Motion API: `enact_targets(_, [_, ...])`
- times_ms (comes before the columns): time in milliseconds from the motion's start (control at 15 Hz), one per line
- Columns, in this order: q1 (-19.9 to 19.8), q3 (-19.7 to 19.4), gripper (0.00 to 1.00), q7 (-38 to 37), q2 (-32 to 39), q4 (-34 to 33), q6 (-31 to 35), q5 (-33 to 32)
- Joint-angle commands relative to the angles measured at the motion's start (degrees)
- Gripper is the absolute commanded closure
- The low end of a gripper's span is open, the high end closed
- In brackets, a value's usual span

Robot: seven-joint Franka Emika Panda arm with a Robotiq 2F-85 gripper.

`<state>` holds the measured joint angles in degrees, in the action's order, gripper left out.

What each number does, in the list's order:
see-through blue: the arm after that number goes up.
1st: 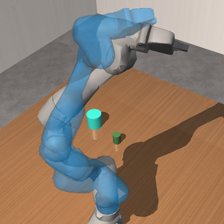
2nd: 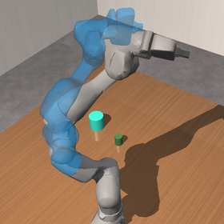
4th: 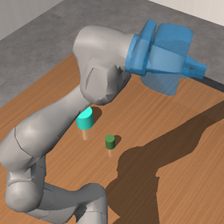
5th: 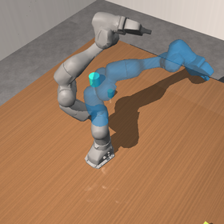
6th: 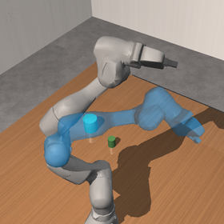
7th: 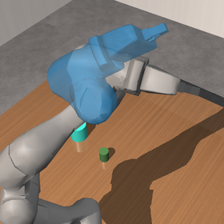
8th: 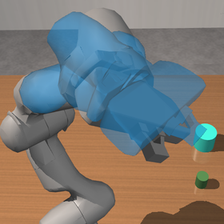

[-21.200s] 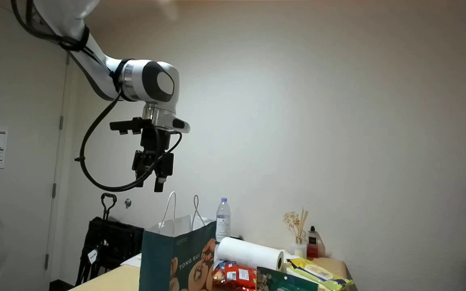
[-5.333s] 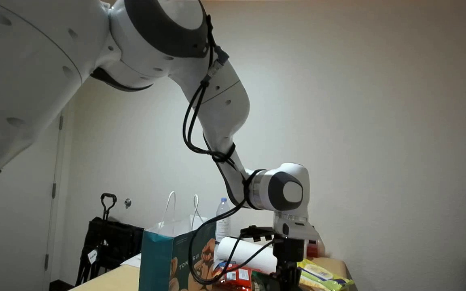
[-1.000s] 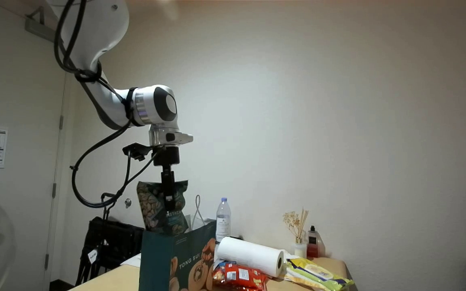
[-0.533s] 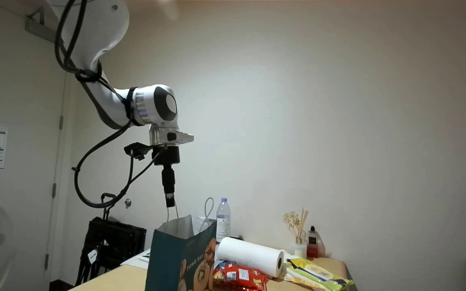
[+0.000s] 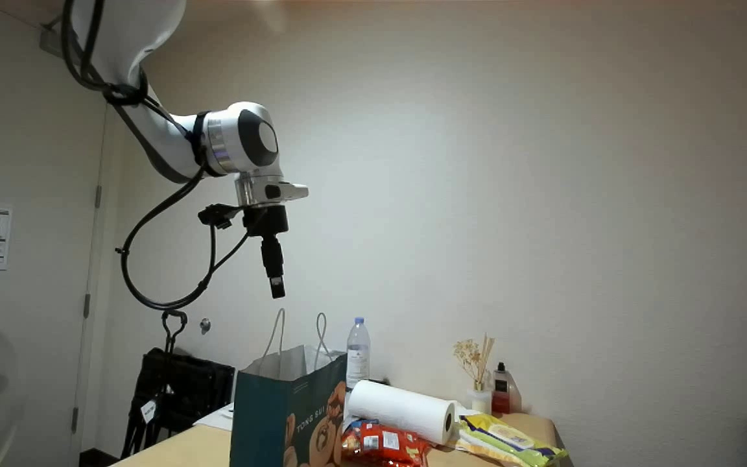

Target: Put the green packet in the bag

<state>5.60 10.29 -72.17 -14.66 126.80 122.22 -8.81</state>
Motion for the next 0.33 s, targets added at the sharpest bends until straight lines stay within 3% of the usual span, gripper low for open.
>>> enact_targets(0, [-0.5,0.3,0.0,0.9,-4.8,3.0,3.6,0.6])
enact_targets(267, [-1.1,1.0,0.0,0.3,-4.0,1.1,2.9,0.4])
